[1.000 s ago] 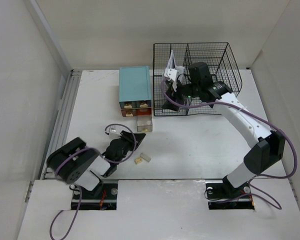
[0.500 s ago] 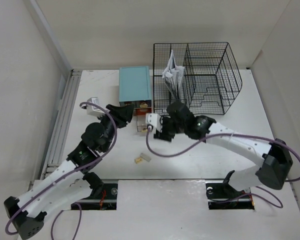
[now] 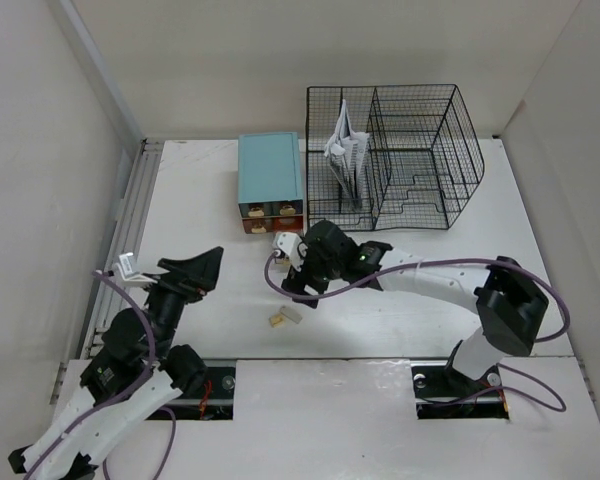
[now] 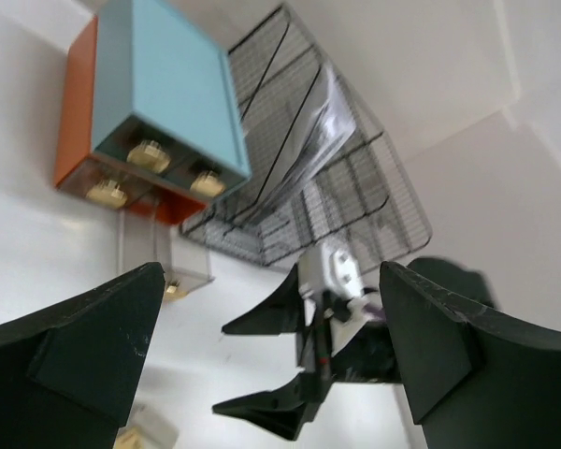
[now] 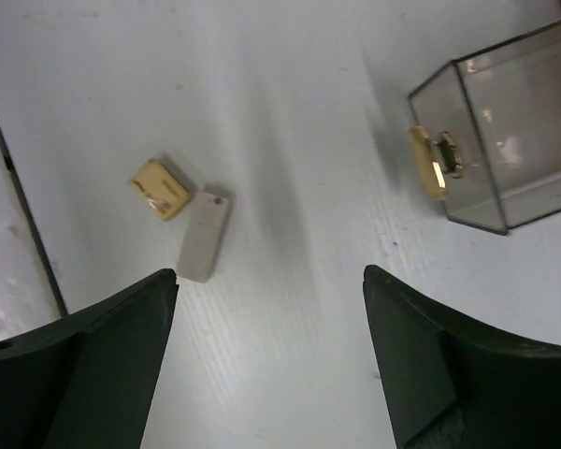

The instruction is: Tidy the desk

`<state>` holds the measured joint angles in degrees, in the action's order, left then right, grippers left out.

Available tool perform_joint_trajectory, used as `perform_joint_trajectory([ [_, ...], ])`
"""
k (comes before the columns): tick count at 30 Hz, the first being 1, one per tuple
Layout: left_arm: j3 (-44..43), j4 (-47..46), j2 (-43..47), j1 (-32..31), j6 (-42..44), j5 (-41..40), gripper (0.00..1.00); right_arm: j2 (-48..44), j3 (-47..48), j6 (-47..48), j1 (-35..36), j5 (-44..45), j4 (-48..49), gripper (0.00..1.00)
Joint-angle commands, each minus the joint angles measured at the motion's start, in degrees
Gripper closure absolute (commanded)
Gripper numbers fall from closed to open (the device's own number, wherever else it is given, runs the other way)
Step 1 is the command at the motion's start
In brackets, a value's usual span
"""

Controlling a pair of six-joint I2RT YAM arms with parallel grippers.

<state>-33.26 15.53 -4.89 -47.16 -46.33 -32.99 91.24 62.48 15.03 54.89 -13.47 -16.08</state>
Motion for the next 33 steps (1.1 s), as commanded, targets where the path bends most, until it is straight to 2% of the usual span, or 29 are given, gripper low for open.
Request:
perform_joint_trajectory([
  [1,4.5,1.6,3.6,-0.2,-0.6,4.7,0.00,1.2,1.4,-10.6,4.4,4.1,5.3,0.15],
  [2,5.1,2.4,5.1,-0.2,-1.1,4.7,0.00,2.7,2.0,-13.9,5.5,7.6,5.3,0.17],
  [6,5.1,4.0,6.5,-0.2,-1.1,4.0,0.00,6.1,3.8,-17.3,7.3,11.3,3.9,0.18],
  [15,5.1,4.5,7.5,-0.2,-1.1,4.0,0.00,10.5,2.2,-16.1,9.4,19.7,6.2,0.18],
  [19,5.1,4.0,7.5,-0.2,-0.6,4.0,0.00,12.0,2.2,-15.2,9.4,19.0,6.2,0.18],
  [26,5.1,4.0,8.0,-0.2,-0.1,4.5,0.00,14.8,2.7,-15.2,9.4,15.2,5.7,0.23],
  [29,5.1,4.0,8.0,-0.2,-0.1,4.5,0.00,14.8,1.7,-14.7,10.0,15.2,5.7,0.27],
  [31,5.1,4.0,8.0,-0.2,-0.1,4.5,0.00,14.8,1.7,-14.7,10.0,15.2,5.7,0.34],
  [32,5.1,4.0,8.0,-0.2,-0.1,4.5,0.00,15.4,1.7,-14.7,10.0,15.2,5.7,0.39],
  [33,5.1,4.0,8.0,-0.2,-0.1,4.5,0.00,15.4,1.7,-14.1,10.0,15.2,5.7,0.52],
])
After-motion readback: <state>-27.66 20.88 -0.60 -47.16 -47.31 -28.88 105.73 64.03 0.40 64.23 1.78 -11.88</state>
